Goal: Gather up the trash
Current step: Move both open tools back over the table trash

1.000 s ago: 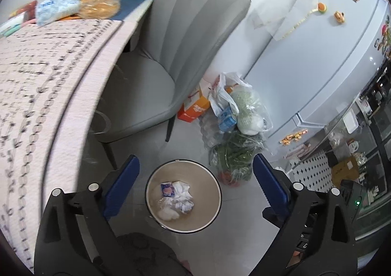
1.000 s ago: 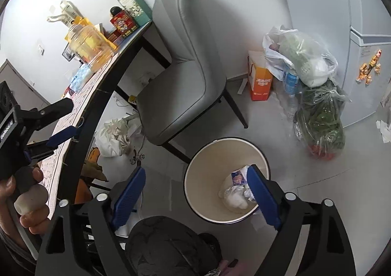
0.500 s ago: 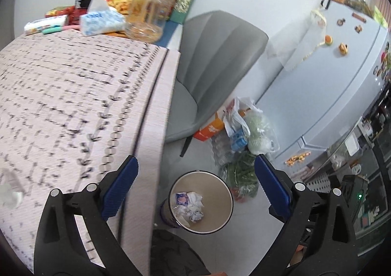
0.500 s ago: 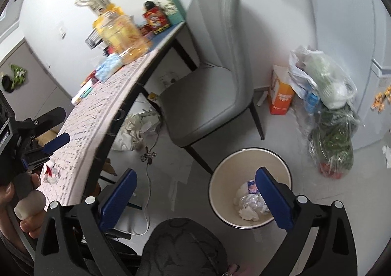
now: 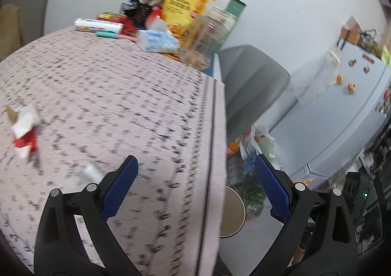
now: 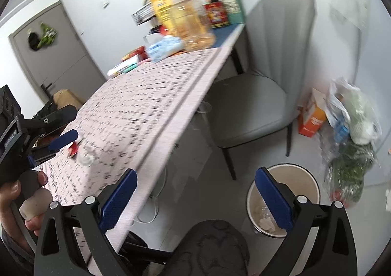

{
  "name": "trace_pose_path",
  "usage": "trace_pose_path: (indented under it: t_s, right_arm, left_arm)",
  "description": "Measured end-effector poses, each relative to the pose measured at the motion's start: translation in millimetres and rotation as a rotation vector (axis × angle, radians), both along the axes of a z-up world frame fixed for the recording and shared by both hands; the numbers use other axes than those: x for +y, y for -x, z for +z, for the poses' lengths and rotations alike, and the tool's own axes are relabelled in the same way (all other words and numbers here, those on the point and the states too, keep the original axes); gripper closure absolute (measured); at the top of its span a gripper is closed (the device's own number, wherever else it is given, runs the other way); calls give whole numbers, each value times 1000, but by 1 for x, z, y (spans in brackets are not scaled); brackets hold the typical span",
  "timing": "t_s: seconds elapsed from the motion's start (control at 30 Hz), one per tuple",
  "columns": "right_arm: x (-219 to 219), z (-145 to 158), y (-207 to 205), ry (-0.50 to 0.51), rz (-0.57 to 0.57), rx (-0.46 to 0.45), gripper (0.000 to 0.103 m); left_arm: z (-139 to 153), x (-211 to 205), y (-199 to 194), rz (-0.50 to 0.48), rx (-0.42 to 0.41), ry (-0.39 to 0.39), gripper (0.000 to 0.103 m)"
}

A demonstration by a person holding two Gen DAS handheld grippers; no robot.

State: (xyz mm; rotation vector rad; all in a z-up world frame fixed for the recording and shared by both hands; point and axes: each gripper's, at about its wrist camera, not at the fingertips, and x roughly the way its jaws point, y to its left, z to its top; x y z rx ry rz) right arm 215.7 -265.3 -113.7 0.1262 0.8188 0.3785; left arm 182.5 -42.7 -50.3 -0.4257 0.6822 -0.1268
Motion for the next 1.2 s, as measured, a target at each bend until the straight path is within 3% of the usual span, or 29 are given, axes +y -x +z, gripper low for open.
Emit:
trace_pose_path:
  t_s: [0.5, 0.93, 1.2]
  right_arm:
    - [106, 9, 11, 47, 214, -8, 10]
    - [183, -10, 18, 85, 361, 51, 21]
    - [223, -19, 4, 112, 415, 64, 25]
  left_arm:
    - [-11, 82, 57, 127, -4, 33, 8]
    - [-29, 149, 99, 245, 5, 81, 9]
    - [-38, 174, 102, 300, 29, 86, 10]
